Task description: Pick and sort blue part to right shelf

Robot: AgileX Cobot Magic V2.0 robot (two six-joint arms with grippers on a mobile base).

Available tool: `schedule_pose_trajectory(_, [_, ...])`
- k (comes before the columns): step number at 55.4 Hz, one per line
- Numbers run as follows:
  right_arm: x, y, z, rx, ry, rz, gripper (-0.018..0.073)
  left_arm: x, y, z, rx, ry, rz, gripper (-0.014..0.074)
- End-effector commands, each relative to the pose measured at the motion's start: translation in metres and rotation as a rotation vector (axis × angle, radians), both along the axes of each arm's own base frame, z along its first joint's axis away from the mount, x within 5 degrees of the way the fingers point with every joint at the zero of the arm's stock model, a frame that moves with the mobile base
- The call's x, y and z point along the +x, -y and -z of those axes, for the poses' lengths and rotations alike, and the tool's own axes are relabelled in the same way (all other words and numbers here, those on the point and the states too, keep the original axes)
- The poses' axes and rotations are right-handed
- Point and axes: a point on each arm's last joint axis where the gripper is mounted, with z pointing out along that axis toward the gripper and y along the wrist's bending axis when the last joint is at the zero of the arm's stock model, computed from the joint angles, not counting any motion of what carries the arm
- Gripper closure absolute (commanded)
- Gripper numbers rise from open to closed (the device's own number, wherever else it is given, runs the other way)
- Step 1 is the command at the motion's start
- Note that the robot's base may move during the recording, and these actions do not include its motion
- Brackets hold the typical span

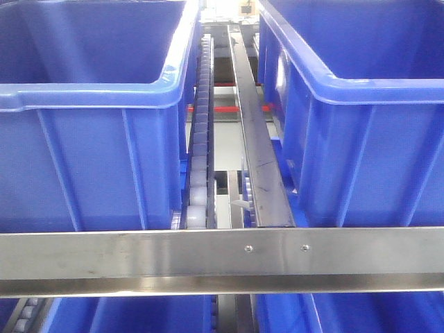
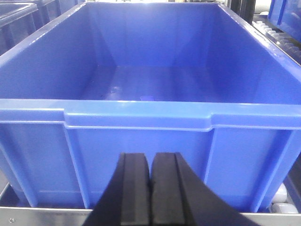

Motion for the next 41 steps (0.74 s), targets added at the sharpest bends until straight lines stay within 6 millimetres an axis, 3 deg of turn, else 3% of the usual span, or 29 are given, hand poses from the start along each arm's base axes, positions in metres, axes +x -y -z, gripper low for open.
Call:
schedule_pose_trajectory(1, [-0.0021, 0.0014, -0.0103, 0.006, 0.105, 0.016, 0.0517, -0.0015, -0.0007, 0.0009, -0.011, 0.082, -0.006, 0.0472])
schedule_pose_trajectory(41, [-0.0021, 0.0013, -0.0101, 0.006, 0.102, 0.016, 0.0517, -0.0015, -0.0007, 0.0009, -0.011, 0.082, -0.006, 0.0472])
